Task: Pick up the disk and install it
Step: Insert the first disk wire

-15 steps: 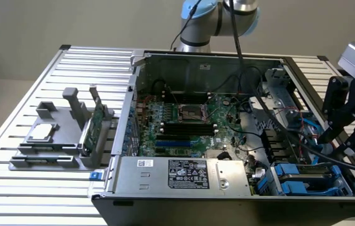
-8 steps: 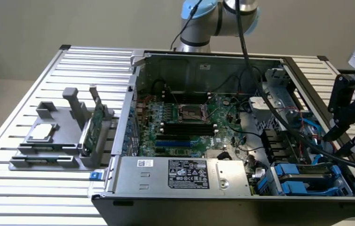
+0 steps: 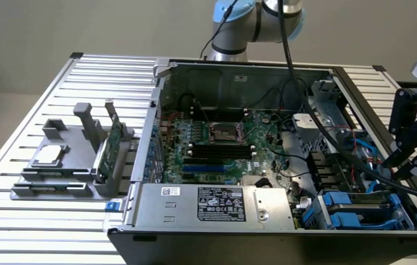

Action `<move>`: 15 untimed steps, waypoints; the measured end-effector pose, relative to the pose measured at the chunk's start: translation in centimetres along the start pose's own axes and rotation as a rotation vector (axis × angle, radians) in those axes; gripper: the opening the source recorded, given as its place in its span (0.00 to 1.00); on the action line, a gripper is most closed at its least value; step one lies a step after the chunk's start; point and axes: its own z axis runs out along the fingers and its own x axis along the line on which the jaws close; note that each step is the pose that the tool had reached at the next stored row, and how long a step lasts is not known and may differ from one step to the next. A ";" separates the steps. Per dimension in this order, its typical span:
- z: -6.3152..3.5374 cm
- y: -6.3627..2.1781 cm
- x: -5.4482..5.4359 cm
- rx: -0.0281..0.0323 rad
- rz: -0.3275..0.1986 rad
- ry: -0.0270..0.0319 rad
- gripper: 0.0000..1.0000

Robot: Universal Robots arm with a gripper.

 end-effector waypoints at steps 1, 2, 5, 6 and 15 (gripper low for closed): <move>0.00 -0.06 0.0 0.0001 0.001 -0.0010 0.27; -0.01 -0.10 0.0 0.0003 0.004 -0.0019 0.27; -0.01 -0.33 0.0 0.0008 0.010 -0.0064 0.27; -0.02 -0.43 0.1 0.0012 0.010 -0.0089 0.27; 0.57 -0.57 0.3 0.0046 0.002 -0.0161 0.27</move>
